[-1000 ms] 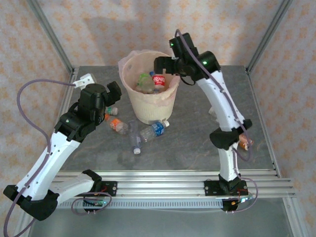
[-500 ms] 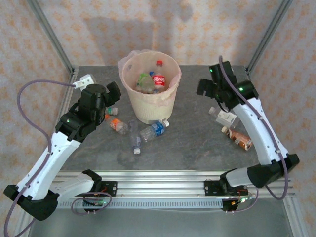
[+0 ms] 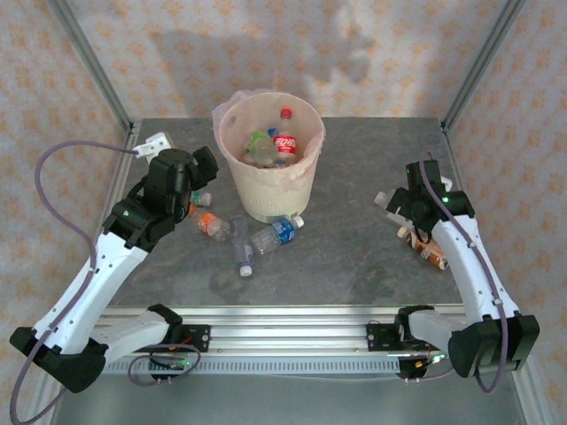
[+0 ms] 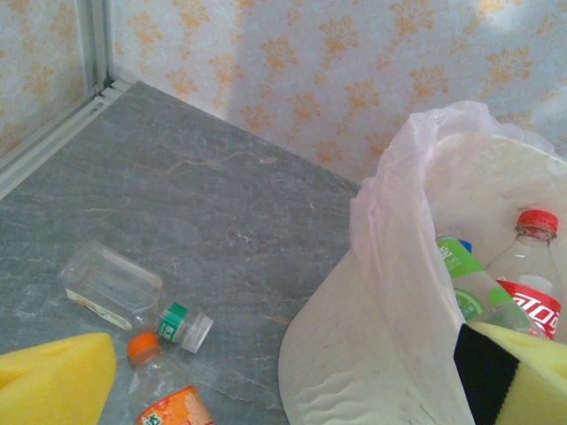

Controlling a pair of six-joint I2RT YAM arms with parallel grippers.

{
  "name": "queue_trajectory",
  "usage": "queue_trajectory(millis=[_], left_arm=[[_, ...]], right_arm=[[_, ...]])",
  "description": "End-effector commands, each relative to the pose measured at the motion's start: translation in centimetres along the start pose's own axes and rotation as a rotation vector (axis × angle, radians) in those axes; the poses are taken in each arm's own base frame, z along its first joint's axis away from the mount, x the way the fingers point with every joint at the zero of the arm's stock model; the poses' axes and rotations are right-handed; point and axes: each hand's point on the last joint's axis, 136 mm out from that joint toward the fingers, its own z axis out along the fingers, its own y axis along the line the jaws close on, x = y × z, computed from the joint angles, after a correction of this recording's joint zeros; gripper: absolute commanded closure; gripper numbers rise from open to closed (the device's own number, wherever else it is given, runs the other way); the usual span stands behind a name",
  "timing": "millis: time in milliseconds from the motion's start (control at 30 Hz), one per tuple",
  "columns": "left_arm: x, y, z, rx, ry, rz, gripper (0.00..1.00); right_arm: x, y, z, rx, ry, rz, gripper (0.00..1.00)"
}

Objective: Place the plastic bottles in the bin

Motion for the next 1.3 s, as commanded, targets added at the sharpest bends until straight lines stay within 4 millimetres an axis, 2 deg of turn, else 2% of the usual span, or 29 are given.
queue_trajectory(millis=[0, 167, 433, 500, 700, 867, 1067, 1167, 1267], left_arm=[[0.0, 0.5, 0.3, -0.022, -0.005, -0.003, 0.0], [0.2, 0.6, 0.5, -0.025, -0.001, -0.001, 0.0], [0.4, 0.6, 0.7, -0.026, 0.011, 0.001, 0.0], [0.4, 0.6, 0.8, -0.028, 0.011, 0.001, 0.0], [0.5, 0.6, 1.1, -0.028, 0.018, -0.001, 0.0], [0.6, 0.4, 1.3, -0.026, 0.025, -0.003, 0.0], [0.6, 0.4, 1.4, -0.027, 0.029, -0.002, 0.0], [0.6, 0.5, 1.4, -0.029, 0.028, -0.002, 0.0], [0.6, 0.6, 1.4, -0.031, 0.028, -0.003, 0.0]], right_arm=[[-0.4, -1.1, 0.7, 0.002, -0.02, 0.069, 0.01], [0.0, -2.8, 2.7, 0.023, 0.022, 0.125, 0.01], [-1.4, -5.5, 5.1, -0.018, 0.077, 0.287, 0.01], [-1.1, -6.2, 6.5, -0.007, 0.119, 0.325, 0.01], [-1.1, -8.2, 9.0, -0.022, 0.172, 0.44, 0.01], [-1.5, -10.2, 10.2, -0.018, 0.183, 0.518, 0.01], [-2.5, -11.5, 11.1, 0.046, 0.176, 0.513, 0.01], [-2.0, -12.2, 11.8, 0.096, 0.197, 0.512, 0.03], [-1.2, -11.9, 12.5, 0.087, 0.233, 0.522, 0.04]])
